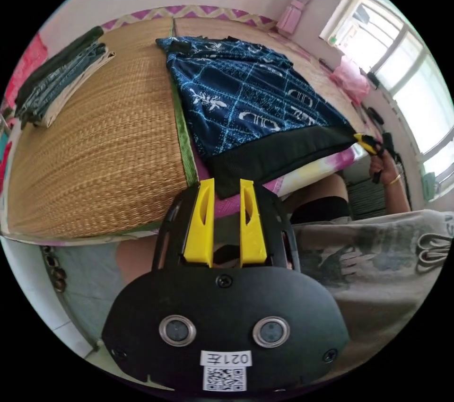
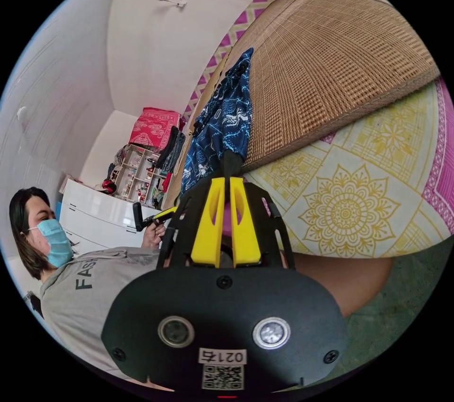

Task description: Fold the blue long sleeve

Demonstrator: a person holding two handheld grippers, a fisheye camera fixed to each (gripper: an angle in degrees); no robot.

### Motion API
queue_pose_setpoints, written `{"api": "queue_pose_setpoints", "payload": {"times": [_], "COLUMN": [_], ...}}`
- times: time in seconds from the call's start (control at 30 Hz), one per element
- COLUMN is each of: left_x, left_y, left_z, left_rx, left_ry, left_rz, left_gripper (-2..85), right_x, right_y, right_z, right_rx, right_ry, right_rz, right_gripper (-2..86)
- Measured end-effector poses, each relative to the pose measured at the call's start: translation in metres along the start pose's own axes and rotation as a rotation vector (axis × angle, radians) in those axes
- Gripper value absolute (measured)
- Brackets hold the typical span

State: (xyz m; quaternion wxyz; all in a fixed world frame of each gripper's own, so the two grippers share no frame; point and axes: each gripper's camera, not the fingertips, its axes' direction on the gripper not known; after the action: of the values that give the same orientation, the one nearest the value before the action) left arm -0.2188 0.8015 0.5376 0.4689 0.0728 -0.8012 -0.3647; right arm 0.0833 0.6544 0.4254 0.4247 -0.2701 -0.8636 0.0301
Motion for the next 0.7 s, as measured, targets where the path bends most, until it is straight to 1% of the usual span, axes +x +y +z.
{"api": "queue_pose_setpoints", "payload": {"times": [0.07,0.2,0.27,0.4,0.57,0.6,0.7], "left_x": [0.0,-0.011,-0.012,-0.006,-0.039,-0.047,-0.068], "left_y": [-0.003,-0.007,-0.009,-0.011,-0.012,-0.013,-0.008], "left_z": [0.005,0.014,0.019,0.036,0.054,0.059,0.075], "left_rx": [0.019,0.01,-0.006,-0.013,-0.016,-0.024,-0.027], "left_ry": [-0.042,-0.01,-0.023,-0.123,-0.03,-0.012,0.113], "left_rz": [0.007,-0.012,-0.002,0.055,-0.004,-0.018,-0.043], "left_gripper": [8.4,8.3,8.6,9.7,8.5,7.0,0.5], "right_x": [0.002,0.003,0.005,0.009,0.019,0.02,0.026], "right_y": [0.002,0.005,0.007,0.01,0.014,0.014,0.015], "right_z": [0.001,0.002,0.003,0.005,0.007,0.007,0.008], "right_rx": [0.001,0.0,0.0,0.004,0.009,0.009,0.014], "right_ry": [-0.006,-0.019,-0.024,-0.036,-0.058,-0.061,-0.071], "right_rz": [-0.001,-0.005,-0.008,-0.006,0.009,0.01,0.015], "right_gripper": [0.3,0.3,0.3,0.4,0.4,0.4,0.4]}}
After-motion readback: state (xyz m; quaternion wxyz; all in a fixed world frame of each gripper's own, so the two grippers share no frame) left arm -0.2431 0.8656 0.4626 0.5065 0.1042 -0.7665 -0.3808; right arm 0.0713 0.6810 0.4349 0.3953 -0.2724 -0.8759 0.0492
